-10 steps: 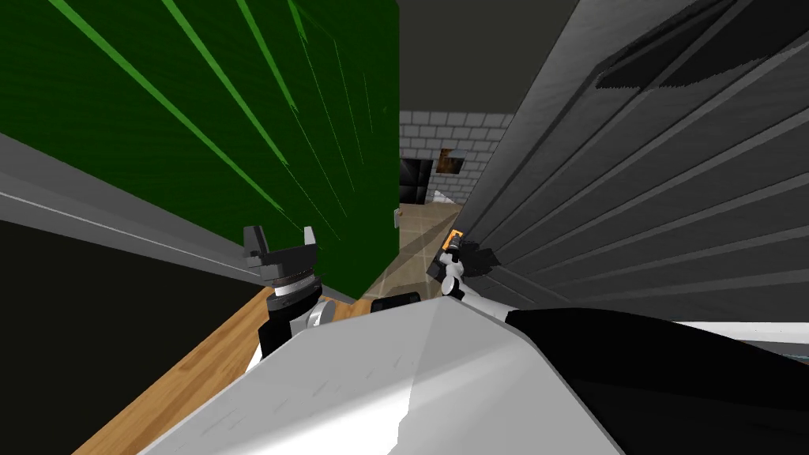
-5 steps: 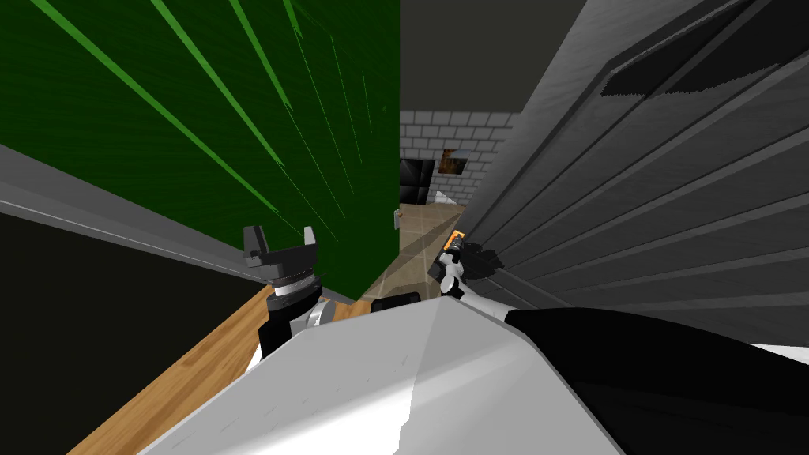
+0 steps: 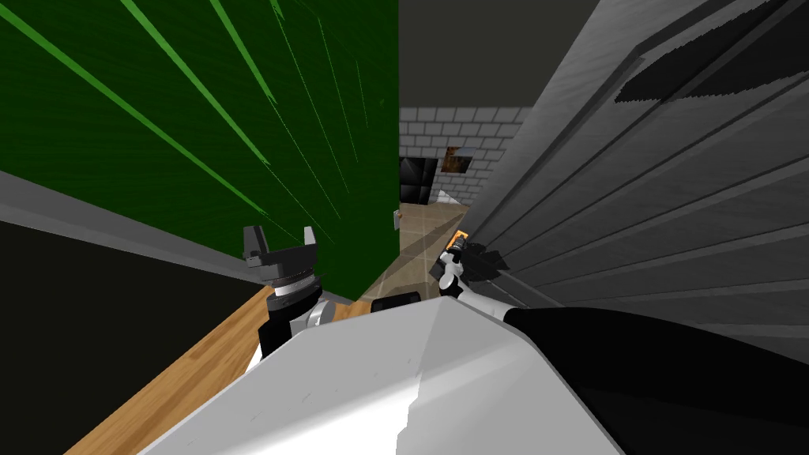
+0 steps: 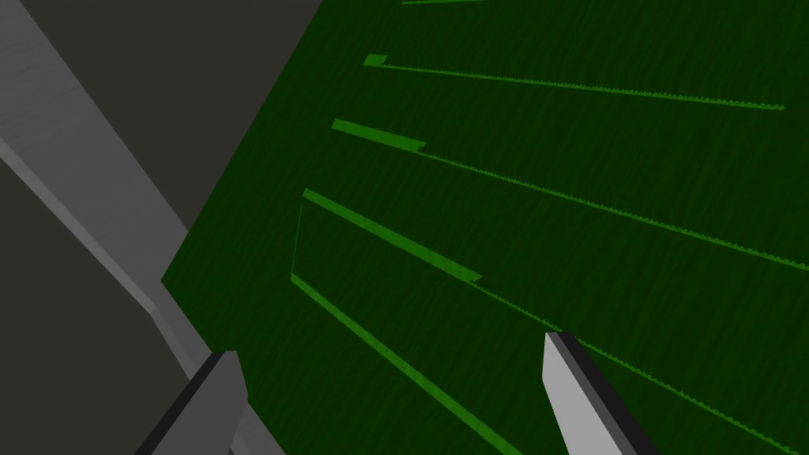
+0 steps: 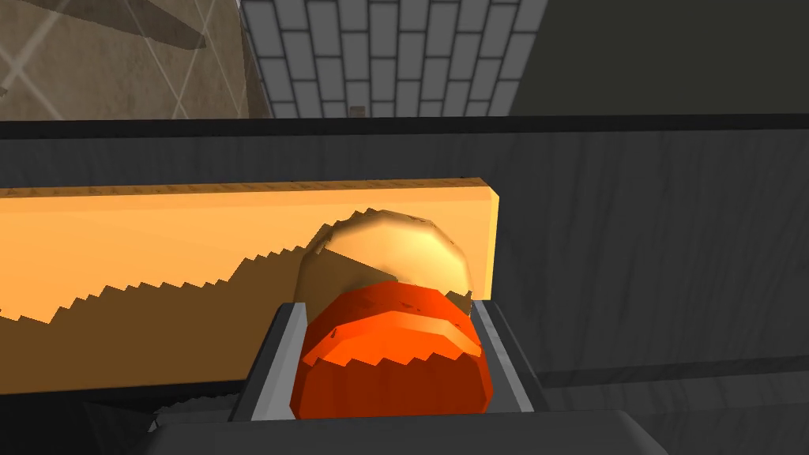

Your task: Push the door open

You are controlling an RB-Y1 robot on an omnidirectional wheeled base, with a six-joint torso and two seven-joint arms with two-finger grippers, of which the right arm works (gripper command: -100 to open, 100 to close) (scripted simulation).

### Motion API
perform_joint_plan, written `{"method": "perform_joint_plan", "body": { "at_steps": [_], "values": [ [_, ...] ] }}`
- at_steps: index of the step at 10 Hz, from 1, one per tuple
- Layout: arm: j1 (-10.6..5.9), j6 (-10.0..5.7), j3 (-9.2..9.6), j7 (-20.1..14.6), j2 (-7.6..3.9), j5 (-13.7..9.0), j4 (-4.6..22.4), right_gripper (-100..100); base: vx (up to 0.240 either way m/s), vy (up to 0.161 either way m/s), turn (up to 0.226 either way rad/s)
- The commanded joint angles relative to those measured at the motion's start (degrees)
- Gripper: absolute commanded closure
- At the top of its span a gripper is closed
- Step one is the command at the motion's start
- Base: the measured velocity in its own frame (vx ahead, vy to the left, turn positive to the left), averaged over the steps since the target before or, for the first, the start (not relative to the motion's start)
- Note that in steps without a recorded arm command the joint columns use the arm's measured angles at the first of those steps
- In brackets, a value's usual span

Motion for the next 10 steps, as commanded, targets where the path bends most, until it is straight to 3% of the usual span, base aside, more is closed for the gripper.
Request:
{"method": "perform_joint_plan", "body": {
  "at_steps": [1, 2, 5, 7, 10],
  "values": [
    [-0.27, -1.50, -2.77, 1.79, -0.42, -0.53, -1.14, 100, 0.058, -0.084, 0.133],
    [-0.27, -1.50, -2.77, 1.79, -0.42, -0.53, -1.14, 100, 0.039, -0.078, 0.035],
    [-1.66, -2.20, -7.76, 5.83, 1.22, -1.40, -2.13, 100, 0.060, -0.080, 0.096],
    [-1.66, -2.20, -7.93, 5.83, 1.22, -1.40, -0.94, 100, 0.048, -0.049, 0.009],
    [-1.66, -2.20, -7.93, 5.83, 1.22, -1.40, -2.13, 100, -0.006, 0.004, 0.003]
  ]
}}
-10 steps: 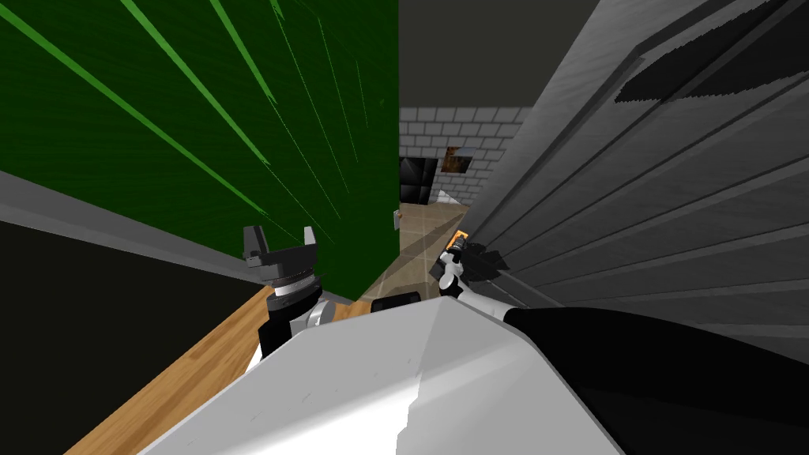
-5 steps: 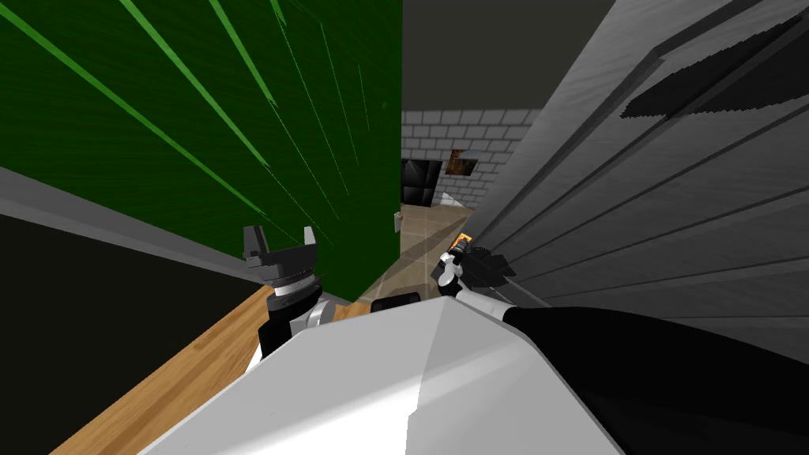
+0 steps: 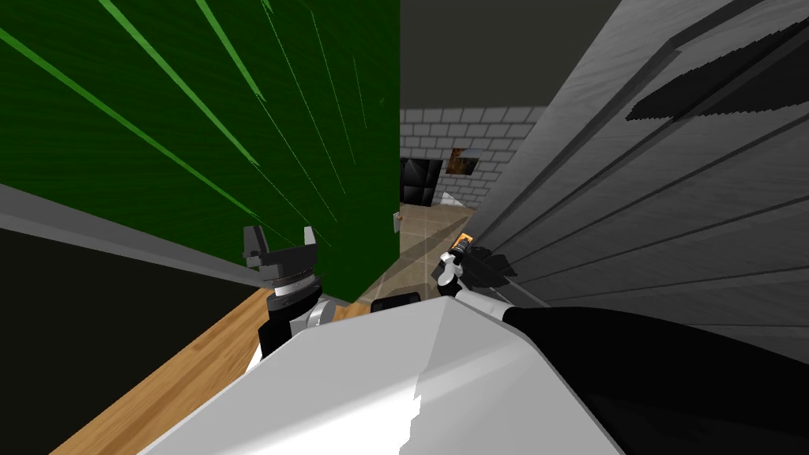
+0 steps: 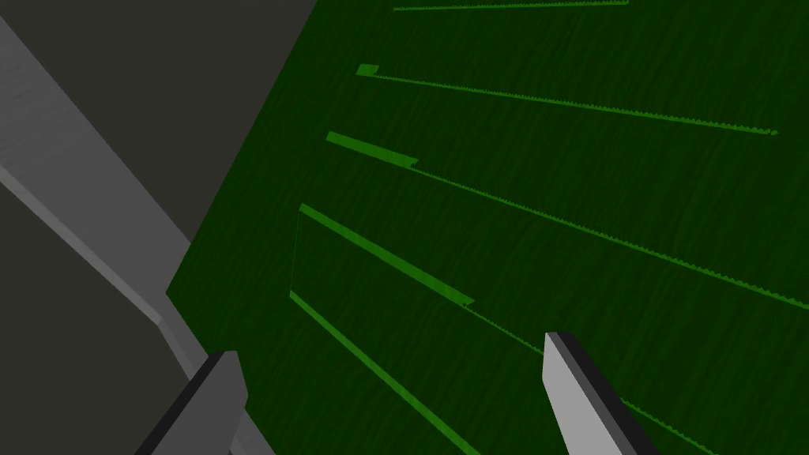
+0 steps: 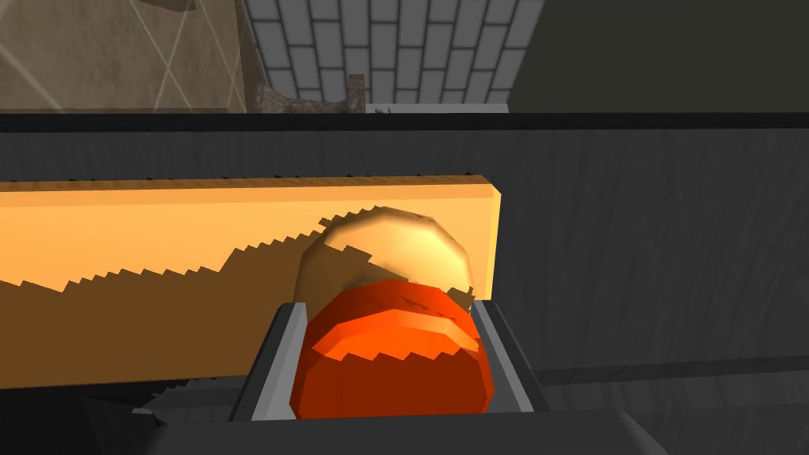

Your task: Push the door open

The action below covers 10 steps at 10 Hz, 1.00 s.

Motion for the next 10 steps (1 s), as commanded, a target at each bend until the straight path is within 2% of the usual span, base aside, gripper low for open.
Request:
{"method": "perform_joint_plan", "body": {
  "at_steps": [1, 2, 4, 6, 7, 10],
  "values": [
    [-0.22, -0.61, -2.09, 1.46, 0.11, -0.36, -1.81, 100, 0.020, -0.019, 0.067],
    [-0.62, -0.81, -3.60, 2.64, 0.63, -0.61, -2.10, 100, 0.047, -0.060, 0.084],
    [-0.62, -0.81, -3.60, 2.64, 0.63, -0.61, -2.10, 100, 0.032, -0.045, 0.023],
    [-1.41, -1.21, -6.53, 4.94, 1.64, -1.10, -2.67, 100, 0.053, -0.059, 0.059],
    [-1.41, -1.21, -6.53, 4.94, 1.64, -1.10, -2.67, 100, 0.048, -0.056, 0.048],
    [-2.39, -1.71, -10.19, 7.81, 2.98, -1.72, -3.38, 100, 0.066, -0.056, 0.053]
  ]
}}
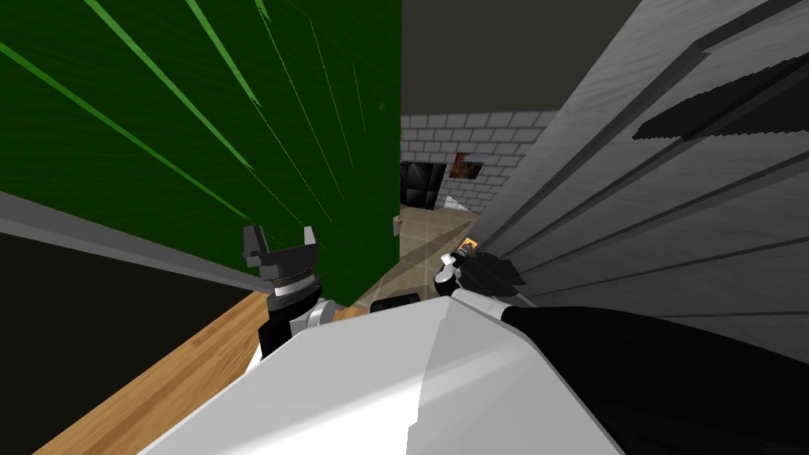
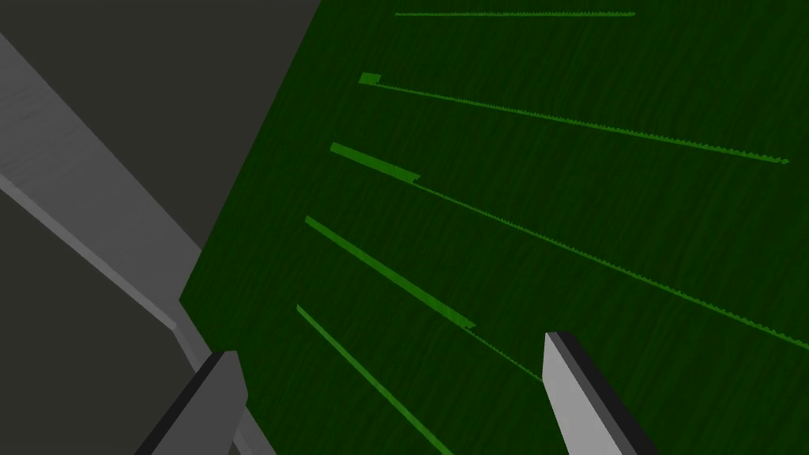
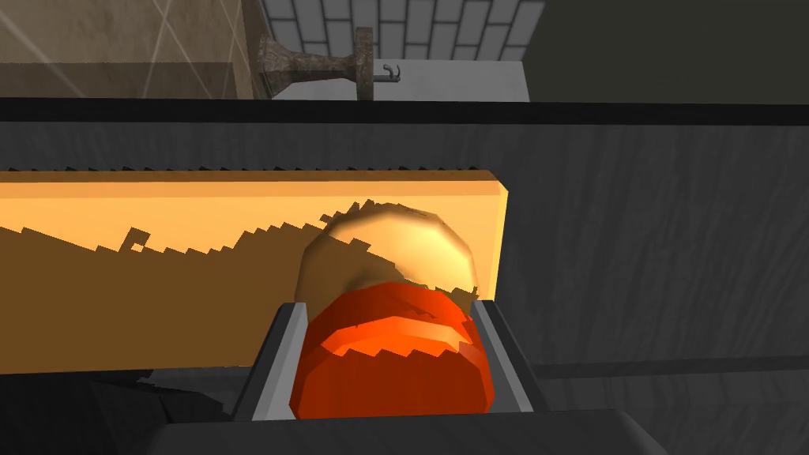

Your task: Push the door open

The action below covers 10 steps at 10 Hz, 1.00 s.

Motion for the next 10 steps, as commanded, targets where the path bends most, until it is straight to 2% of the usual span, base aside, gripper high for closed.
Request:
{"method": "perform_joint_plan", "body": {
  "at_steps": [1, 4, 5, 6, 7, 8, 9, 10],
  "values": [
    [-0.39, -0.62, -1.93, 1.54, -0.05, -0.32, -0.89, 100, 0.080, -0.053, 0.044],
    [-1.25, -1.05, -5.12, 4.04, 1.25, -0.86, -1.51, 100, 0.113, -0.044, 0.046],
    [-1.00, -1.07, -4.59, 3.49, 0.87, -0.76, -0.63, 100, 0.054, -0.006, -0.016],
    [-1.51, -1.90, -6.22, 4.35, -0.32, -1.02, -0.91, 100, -0.026, -0.100, 0.098],
    [-1.72, -2.17, -6.80, 4.61, -0.68, -1.10, -1.00, 100, -0.051, -0.146, 0.099],
    [-2.23, -2.84, -8.21, 5.26, -1.41, -1.30, -1.22, 100, -0.045, -0.171, 0.127],
    [-2.52, -3.20, -8.99, 5.63, -1.74, -1.42, -1.34, 100, -0.001, -0.152, 0.108],
    [-2.52, -3.20, -8.99, 5.63, -1.74, -1.42, -1.34, 100, 0.030, -0.099, 0.017]
  ]
}}
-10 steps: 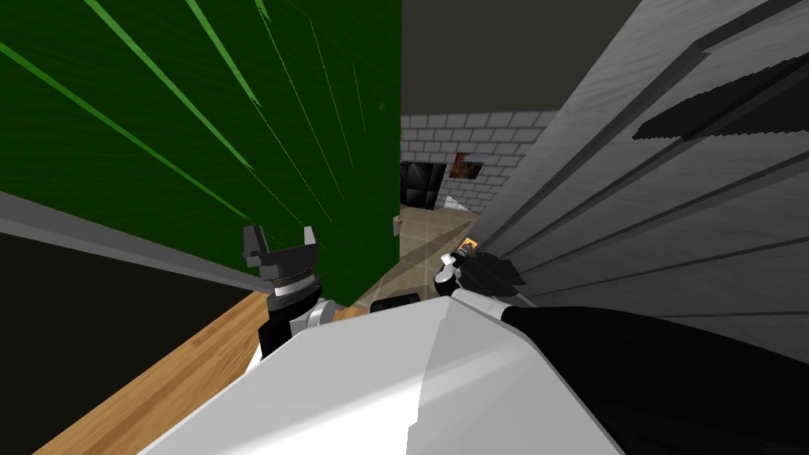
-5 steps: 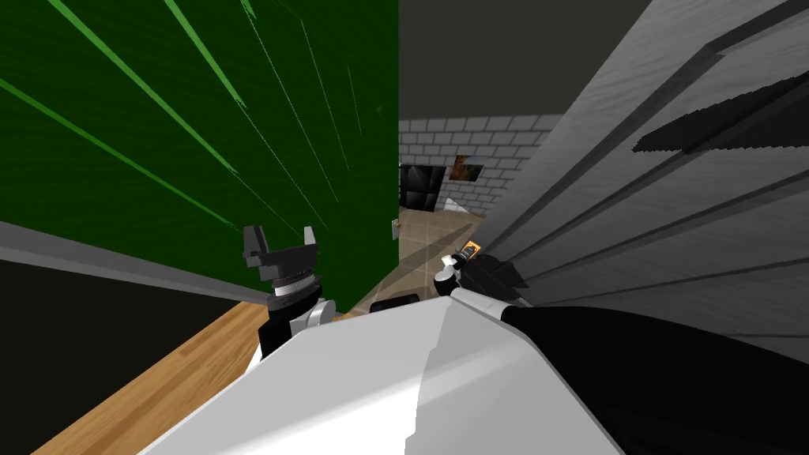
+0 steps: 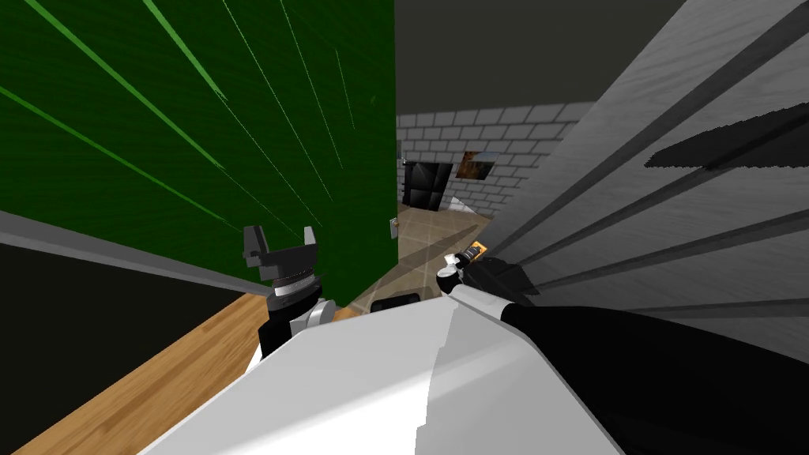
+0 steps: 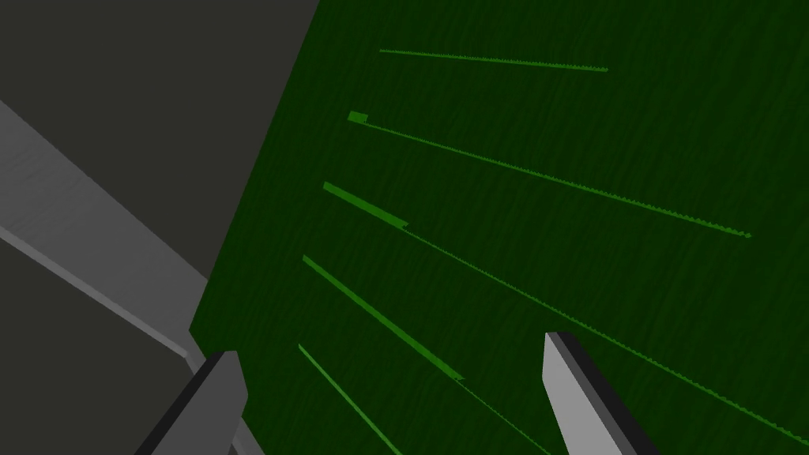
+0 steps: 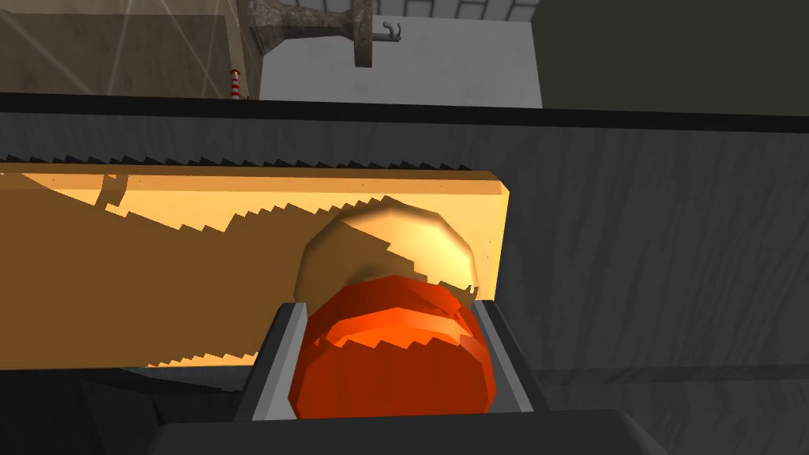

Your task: Push the door open

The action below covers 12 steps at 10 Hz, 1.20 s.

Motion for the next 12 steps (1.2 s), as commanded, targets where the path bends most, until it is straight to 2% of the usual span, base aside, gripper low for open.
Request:
{"method": "perform_joint_plan", "body": {
  "at_steps": [1, 2, 4, 5, 7, 11, 12],
  "values": [
    [0.32, 0.10, -0.55, 0.22, 0.13, -0.11, -2.25, 100, 0.031, -0.044, -0.008],
    [-0.31, -0.71, -2.29, 1.02, -0.39, -0.36, -2.52, 100, 0.045, -0.065, 0.062],
    [-0.99, -1.59, -4.15, 1.88, -0.67, -0.62, -2.80, 100, 0.049, -0.100, 0.074],
    [-0.99, -1.59, -4.15, 1.88, -0.67, -0.62, -2.62, 100, 0.032, -0.078, 0.032],
    [-1.68, -2.48, -6.04, 2.76, -0.69, -0.89, -3.10, 100, 0.038, -0.073, 0.042],
    [-3.00, -4.18, -9.67, 4.43, 0.01, -1.41, -3.65, 100, 0.059, -0.094, 0.052],
    [-3.57, -4.92, -11.24, 5.16, 0.65, -1.63, -3.90, 100, 0.068, -0.106, 0.080]
  ]
}}
